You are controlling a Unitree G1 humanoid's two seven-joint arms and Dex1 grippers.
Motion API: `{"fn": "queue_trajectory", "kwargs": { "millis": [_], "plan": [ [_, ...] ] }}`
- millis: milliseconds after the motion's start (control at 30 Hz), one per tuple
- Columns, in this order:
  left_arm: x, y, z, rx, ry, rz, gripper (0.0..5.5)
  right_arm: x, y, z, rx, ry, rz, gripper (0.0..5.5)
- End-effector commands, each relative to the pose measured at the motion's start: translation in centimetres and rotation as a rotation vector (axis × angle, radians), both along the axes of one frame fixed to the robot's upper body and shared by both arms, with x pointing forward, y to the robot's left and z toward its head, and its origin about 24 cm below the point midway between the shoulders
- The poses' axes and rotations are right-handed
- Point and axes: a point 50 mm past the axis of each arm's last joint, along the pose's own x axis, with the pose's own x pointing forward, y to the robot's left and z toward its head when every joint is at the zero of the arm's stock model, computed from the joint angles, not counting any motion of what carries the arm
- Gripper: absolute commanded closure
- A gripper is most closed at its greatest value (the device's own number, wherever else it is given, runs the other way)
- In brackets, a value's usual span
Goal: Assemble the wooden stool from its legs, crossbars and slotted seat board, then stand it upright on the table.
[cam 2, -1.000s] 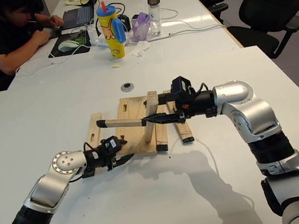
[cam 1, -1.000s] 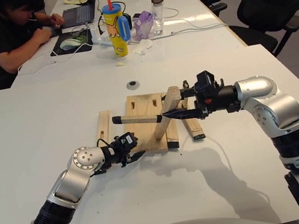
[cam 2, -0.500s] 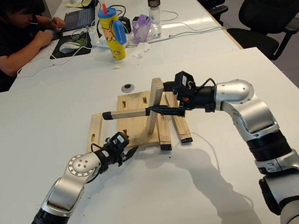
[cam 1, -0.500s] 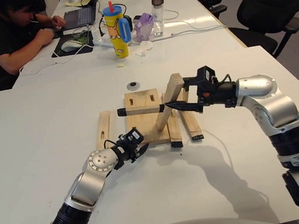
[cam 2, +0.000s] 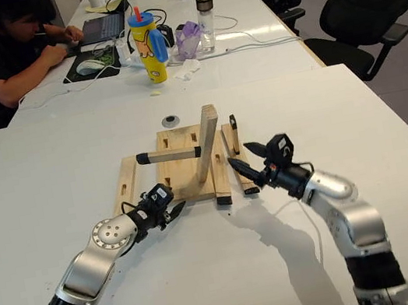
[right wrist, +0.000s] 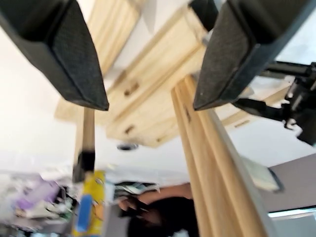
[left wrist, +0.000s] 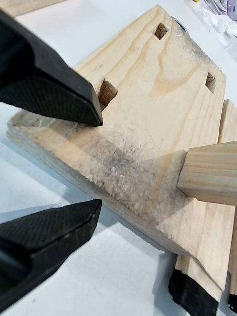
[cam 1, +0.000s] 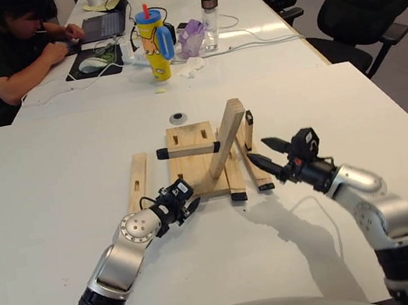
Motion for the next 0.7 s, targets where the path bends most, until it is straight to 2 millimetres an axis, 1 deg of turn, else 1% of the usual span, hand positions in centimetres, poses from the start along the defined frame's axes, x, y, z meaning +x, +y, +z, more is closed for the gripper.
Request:
{"fn": "queue_trajectory", "kwargs": {
  "millis": [33,100,233,300,367,467,700],
  "plan": [
    [-2.9,1.6,-5.2,0.109,0.313,0.039,2.77,-1.5,1.6,-1.6,-0.214,0.084,-0.085,2.34],
    [-2.8,1.4,-5.2,0.105,0.31,0.036,2.77,-1.4,2.2,-1.5,-0.214,0.075,-0.103,2.34],
    [-2.7,1.2,-5.2,0.106,0.306,0.032,2.77,-0.5,3.5,-1.6,-0.128,0.129,-0.177,2.34],
    [-2.6,1.2,-5.2,0.109,0.306,0.025,2.77,-0.6,4.1,-1.6,-0.138,0.137,-0.157,2.34],
    [-2.5,1.4,-5.2,0.115,0.306,0.022,2.77,-0.9,4.7,-1.8,-0.166,0.149,-0.119,2.34],
    [-2.4,1.5,-5.1,0.119,0.304,0.021,2.77,-0.9,5.2,-2.0,-0.205,0.165,-0.072,2.34],
    [-1.9,1.3,-4.8,0.109,0.295,0.016,2.77,-0.9,6.1,-3.5,-0.384,0.227,0.009,2.34]
  ]
}}
